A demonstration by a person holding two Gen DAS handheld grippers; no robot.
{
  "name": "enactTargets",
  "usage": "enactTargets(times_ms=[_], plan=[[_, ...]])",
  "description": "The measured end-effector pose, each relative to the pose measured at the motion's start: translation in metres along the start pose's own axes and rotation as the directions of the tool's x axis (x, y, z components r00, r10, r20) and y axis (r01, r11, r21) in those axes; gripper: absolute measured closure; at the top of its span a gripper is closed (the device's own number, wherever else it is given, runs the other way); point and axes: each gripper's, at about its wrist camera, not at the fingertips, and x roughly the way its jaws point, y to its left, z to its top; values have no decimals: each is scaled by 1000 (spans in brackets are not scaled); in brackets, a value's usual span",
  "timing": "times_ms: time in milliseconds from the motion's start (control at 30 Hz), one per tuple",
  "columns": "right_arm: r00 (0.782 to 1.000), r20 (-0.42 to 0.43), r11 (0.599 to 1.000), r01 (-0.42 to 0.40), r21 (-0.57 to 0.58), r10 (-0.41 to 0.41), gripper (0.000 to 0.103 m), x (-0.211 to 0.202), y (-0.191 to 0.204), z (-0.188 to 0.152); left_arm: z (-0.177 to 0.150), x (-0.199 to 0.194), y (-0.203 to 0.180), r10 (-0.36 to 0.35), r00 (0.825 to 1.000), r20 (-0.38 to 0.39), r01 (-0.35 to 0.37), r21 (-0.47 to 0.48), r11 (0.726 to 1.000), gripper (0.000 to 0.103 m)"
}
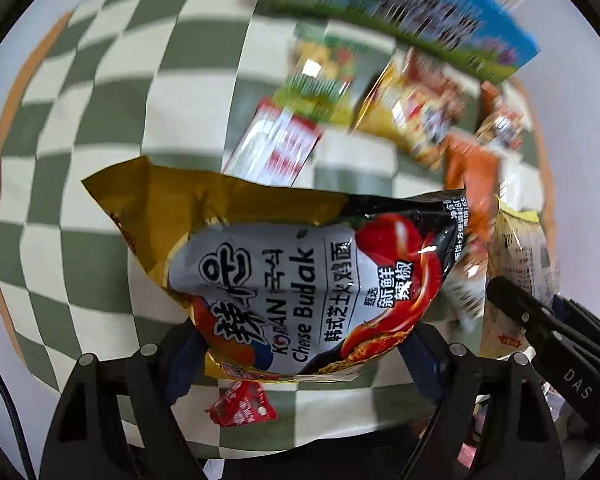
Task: Organize snacks
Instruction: 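Carry both packets into the cardboard box and open both tools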
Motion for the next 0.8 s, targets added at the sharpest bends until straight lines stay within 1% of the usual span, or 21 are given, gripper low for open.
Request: enactTargets(times_ms=[33,67,133,200,267,300,333,400,433,500,533,567,600,633,667,700,733,800], plan=[[1000,11,1000,-12,6,12,58,-11,0,10,4,-8,-3,-10,1000,14,10,-2,1000,18],[999,23,999,-31,13,30,58,-28,-5,12,11,-19,-7,-23,999,34,23,-6,1000,18],[997,54,998,-60,19,58,58,-46,-11,21,24,-40,-16,-32,996,84,32,-1,999,18],[991,93,995,-97,15,96,58,-66,-16,38,43,-77,-26,-44,992,121,45,1,999,18],[985,119,992,-125,12,122,58,-69,-15,56,64,-102,-35,-63,985,160,63,3,998,18],[980,138,990,-142,0,141,58,-80,-19,71,78,-117,-40,-77,980,183,77,6,997,18],[978,147,989,-148,-9,148,58,-76,-12,83,88,-124,-44,-83,977,196,83,10,997,18],[968,182,985,-167,-32,170,58,-93,-15,113,118,-144,-56,-102,969,223,100,23,995,18],[965,194,984,-172,-42,177,58,-97,-15,128,138,-155,-63,-117,965,237,113,29,993,18],[954,226,980,-187,-66,197,58,-111,-16,167,166,-170,-70,-126,959,252,119,43,992,18],[951,238,979,-187,-76,200,58,-115,-16,184,184,-175,-73,-123,957,262,116,43,992,18],[948,246,979,-186,-83,200,58,-118,-16,195,204,-177,-77,-116,958,263,106,52,993,18],[946,256,979,-181,-95,200,58,-119,-15,215,226,-176,-80,-106,960,260,96,51,994,18],[944,262,979,-178,-100,198,58,-118,-14,232,240,-174,-81,-105,961,257,93,59,994,18],[946,259,979,-173,-112,197,58,-115,-12,256,262,-168,-83,-95,967,237,82,64,995,18],[948,250,978,-172,-119,197,58,-110,-10,274,278,-162,-83,-89,971,220,78,58,995,18],[950,244,978,-171,-120,196,58,-105,-9,291,301,-150,-83,-79,979,187,69,58,996,18],[956,223,978,-163,-132,190,58,-92,-5,319,330,-131,-82,-65,988,142,59,41,997,18]])
